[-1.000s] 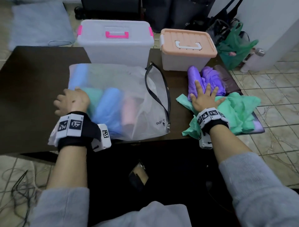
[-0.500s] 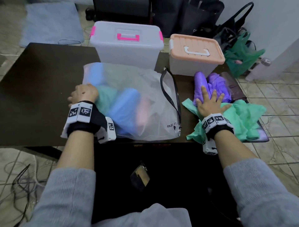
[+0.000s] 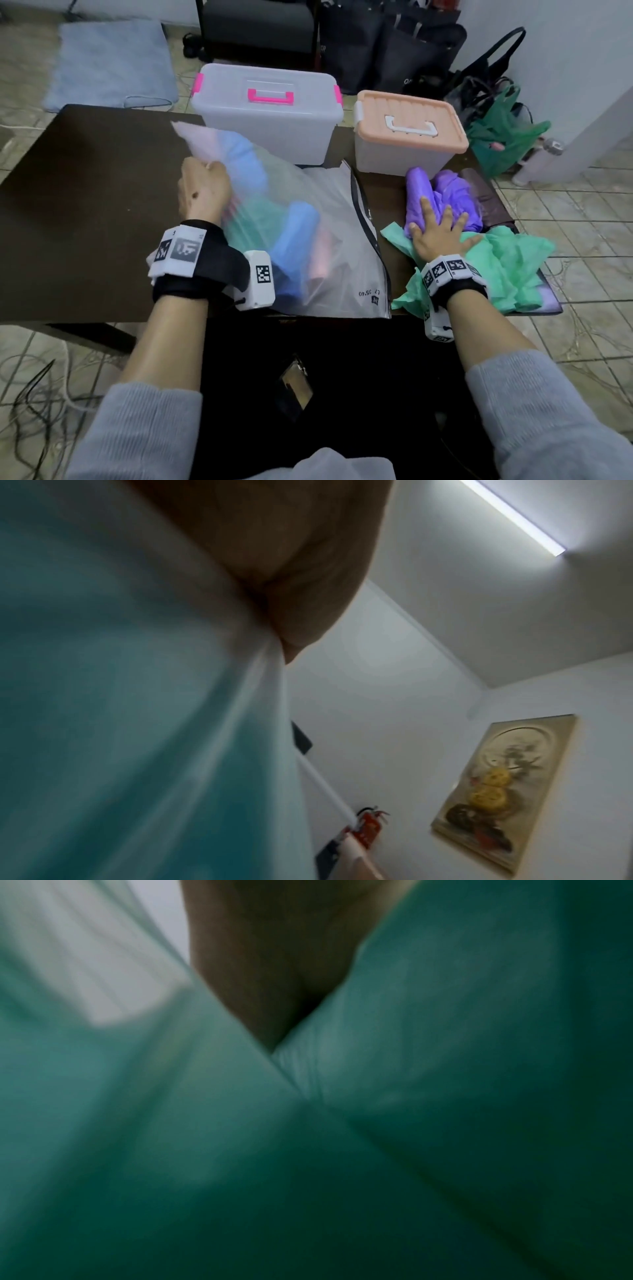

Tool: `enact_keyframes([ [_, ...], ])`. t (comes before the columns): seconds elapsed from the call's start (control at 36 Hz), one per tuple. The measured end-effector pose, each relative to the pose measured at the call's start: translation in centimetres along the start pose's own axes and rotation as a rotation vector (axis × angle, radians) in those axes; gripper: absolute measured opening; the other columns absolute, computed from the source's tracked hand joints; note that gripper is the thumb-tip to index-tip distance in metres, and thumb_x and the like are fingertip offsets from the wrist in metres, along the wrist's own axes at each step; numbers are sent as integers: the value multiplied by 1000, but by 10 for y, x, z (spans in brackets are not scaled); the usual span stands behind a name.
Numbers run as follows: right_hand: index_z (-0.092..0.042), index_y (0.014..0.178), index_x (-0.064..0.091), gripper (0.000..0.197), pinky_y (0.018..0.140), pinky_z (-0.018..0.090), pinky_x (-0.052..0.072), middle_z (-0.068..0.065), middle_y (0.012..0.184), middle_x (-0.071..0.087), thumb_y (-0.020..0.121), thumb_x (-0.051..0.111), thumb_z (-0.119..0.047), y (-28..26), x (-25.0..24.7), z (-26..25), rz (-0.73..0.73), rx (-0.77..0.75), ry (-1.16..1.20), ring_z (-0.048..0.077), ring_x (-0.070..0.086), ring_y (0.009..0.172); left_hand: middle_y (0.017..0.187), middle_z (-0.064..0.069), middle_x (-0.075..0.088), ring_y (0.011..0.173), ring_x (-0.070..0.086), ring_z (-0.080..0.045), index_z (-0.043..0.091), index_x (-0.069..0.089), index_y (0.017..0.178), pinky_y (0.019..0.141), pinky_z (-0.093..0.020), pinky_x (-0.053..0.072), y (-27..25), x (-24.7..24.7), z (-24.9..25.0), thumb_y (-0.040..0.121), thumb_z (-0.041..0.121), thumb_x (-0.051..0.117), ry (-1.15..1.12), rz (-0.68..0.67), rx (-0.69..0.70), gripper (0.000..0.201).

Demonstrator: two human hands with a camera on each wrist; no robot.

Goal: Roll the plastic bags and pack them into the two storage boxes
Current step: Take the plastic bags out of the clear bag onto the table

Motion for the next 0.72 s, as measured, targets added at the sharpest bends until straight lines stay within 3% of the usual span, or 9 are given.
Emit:
enact_keyframes([
  [0.06, -42, 148, -5, 56, 107, 68, 0, 8, 159, -3, 99, 20, -52, -1, 0, 0, -1, -4, -3, 37, -9, 144, 86, -28, 59, 84, 51, -45, 1, 50, 67, 67, -34, 37, -10, 4, 22, 89, 16, 39, -68, -21, 66, 29],
  [0.11, -43, 148, -5, 56, 107, 69, 0, 8, 159, -3, 99, 20, -52, 0, 0, 0, -1, -5, -4, 37, -9, 144, 61, -10, 42, 65, 41, -31, 13, 34, 56, 63, -28, 30, -22, 8, 44, 91, 15, 39, -139, -40, 116, 36],
  [0.19, -43, 147, -5, 56, 107, 69, 0, 8, 159, -3, 99, 20, -52, 0, 1, 1, 2, -7, 2, 37, -9, 144, 59, -5, 43, 52, 41, -21, 10, 44, 62, 50, -31, 31, -39, 12, 75, 94, 16, 38, -222, -75, 177, 33],
  [0.22, -43, 147, -5, 56, 106, 69, -1, 8, 159, -2, 99, 21, -52, 1, 1, 1, 2, -9, 4, 37, -9, 144, 67, -10, 54, 58, 51, -22, 0, 57, 77, 49, -34, 34, -43, 14, 84, 94, 18, 38, -251, -84, 204, 31],
  [0.28, -43, 147, -5, 56, 107, 69, 0, 8, 159, -2, 98, 21, -53, 1, 0, 1, 0, -12, 7, 37, -9, 144, 94, -15, 63, 81, 60, -26, -11, 50, 122, 57, -35, 40, -48, 15, 99, 94, 21, 39, -305, -88, 226, 44],
  [0.31, -43, 147, -5, 56, 107, 68, -1, 8, 159, -2, 98, 21, -53, 1, 0, 1, 1, -11, 9, 37, -9, 144, 91, -10, 64, 79, 61, -22, -8, 50, 124, 52, -30, 42, -50, 16, 106, 95, 22, 39, -322, -98, 237, 44],
  [0.36, -43, 148, -4, 56, 107, 68, -1, 8, 159, -2, 98, 21, -53, 1, -1, 1, 3, -9, 13, 37, -9, 144, 71, 3, 48, 61, 47, -10, 10, 58, 89, 41, -17, 34, -53, 18, 120, 97, 22, 37, -345, -119, 258, 25],
  [0.42, -43, 148, -4, 56, 107, 68, -1, 8, 159, -2, 99, 22, -51, 1, -1, 1, 6, -13, 16, 37, -8, 144, 67, 6, 40, 59, 40, -6, 16, 41, 66, 47, -17, 32, -60, 18, 135, 98, 22, 38, -396, -119, 271, 32],
  [0.72, -41, 147, -9, 63, 107, 69, 1, 10, 159, -3, 100, 30, -28, -3, -3, 0, 15, -34, -12, 38, -9, 144, 43, 12, 16, 42, 19, -7, 22, 15, 60, 44, -19, 21, -79, 13, 185, 94, 18, 44, -587, -145, 385, 46],
])
Point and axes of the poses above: each hand's wrist, its own y-axis towards the middle knuckle, its own x-axis out of the palm, z = x × y, the point moved 8 cm from there along y, towards the middle knuckle
